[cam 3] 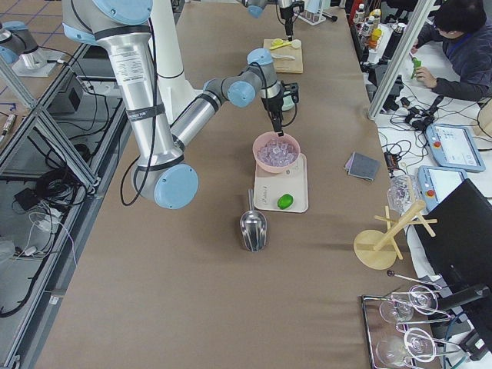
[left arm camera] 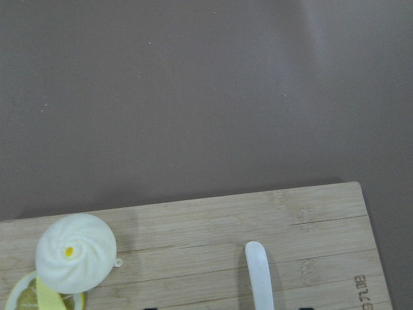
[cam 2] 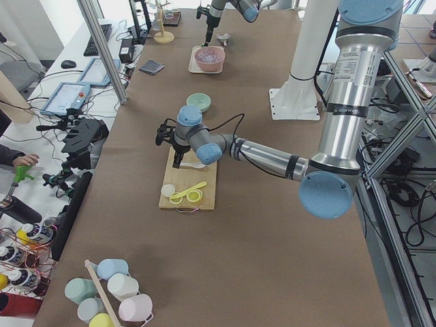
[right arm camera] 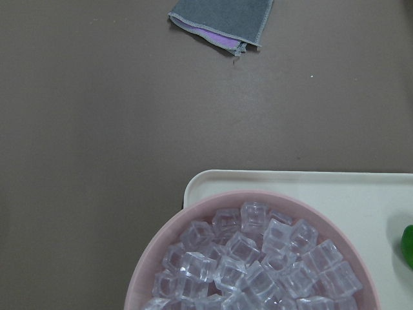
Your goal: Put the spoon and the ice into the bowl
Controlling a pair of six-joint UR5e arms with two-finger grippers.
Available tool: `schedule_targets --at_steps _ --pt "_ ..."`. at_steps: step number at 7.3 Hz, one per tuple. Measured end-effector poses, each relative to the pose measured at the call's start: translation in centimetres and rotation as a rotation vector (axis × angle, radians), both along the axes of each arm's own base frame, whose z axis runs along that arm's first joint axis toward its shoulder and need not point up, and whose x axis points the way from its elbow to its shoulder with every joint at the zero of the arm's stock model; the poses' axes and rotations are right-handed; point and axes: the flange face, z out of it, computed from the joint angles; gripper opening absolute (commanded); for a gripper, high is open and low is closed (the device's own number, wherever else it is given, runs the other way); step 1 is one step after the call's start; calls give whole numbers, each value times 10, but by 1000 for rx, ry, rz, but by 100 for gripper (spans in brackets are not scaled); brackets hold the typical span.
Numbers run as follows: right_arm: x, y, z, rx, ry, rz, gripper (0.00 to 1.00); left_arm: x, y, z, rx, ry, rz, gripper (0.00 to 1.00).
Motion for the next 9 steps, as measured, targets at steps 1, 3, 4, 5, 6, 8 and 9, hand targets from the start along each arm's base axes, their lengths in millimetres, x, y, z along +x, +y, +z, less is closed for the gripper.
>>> schedule_targets --at_steps 1,3,4,5,6,8,9 --pt "-6 3 0 5 10 -3 100 21 1 3 2 6 -3 55" --pt "-11 6 0 15 21 -3 100 60 4 11 12 2 -19 51" --pt "-11 7 1 17 23 -3 100 68 5 14 11 -1 -21 47" --pt "-12 8 1 18 25 -3 100 72 6 19 8 -7 -21 47" --pt "-13 8 2 19 27 -3 100 73 6 22 5 -12 -21 46" --pt "-14 9 4 19 34 -3 100 73 7 25 3 -16 -19 45" --pt "-15 10 6 18 37 -4 100 74 8 26 2 -17 -17 45"
